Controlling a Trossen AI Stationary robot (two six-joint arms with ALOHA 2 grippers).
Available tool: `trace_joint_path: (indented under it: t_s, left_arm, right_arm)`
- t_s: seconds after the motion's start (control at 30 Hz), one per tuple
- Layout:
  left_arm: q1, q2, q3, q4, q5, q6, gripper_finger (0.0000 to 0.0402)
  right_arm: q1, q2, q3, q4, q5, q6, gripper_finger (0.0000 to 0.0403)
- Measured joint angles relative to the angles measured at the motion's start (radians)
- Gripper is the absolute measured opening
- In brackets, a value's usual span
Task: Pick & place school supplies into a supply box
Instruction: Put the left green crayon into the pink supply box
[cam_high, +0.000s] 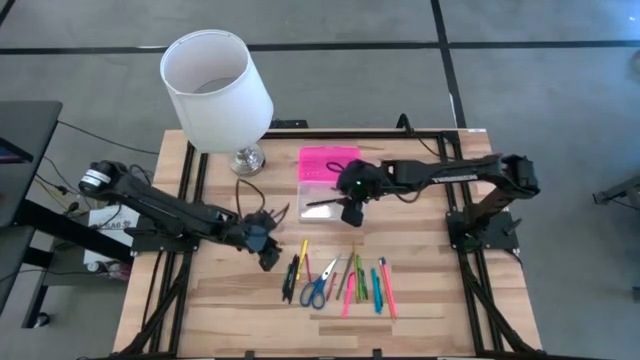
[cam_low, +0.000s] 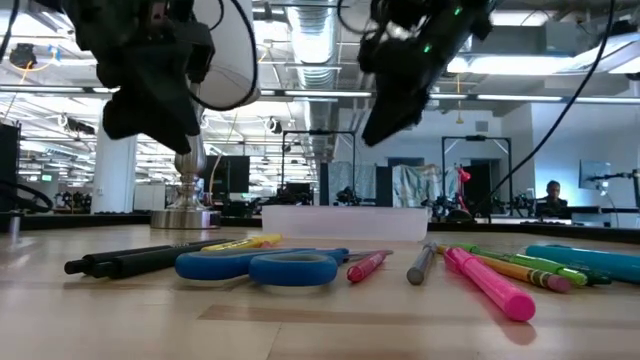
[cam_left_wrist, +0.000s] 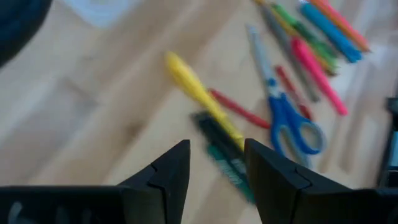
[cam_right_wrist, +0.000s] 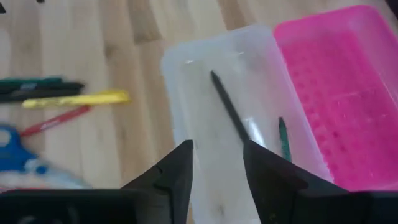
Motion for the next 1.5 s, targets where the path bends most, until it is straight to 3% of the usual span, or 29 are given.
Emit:
trace_joint_path:
  t_s: [0.3, 0.67, 1.5]
  left_arm:
    - [-0.105, 0.155, 0.000, 0.159, -0.003, -0.122, 0.0146]
    - [-0.174, 0.315, 0.001, 0.387, -0.005, -0.090, 0.0146]
    - [-0.165, 0.398, 0.005, 0.350, 0.033, -0.160, 0.0146]
  right_arm:
    - [0.103, -0.123, 0.000, -0.118, 0.124, 0.011, 0.0118]
    - [0.177, -0.223, 0.000, -0.204, 0.158, 0.026, 0.0118]
    - [0.195, -0.235, 0.000, -0.239, 0.191, 0.053, 0.0118]
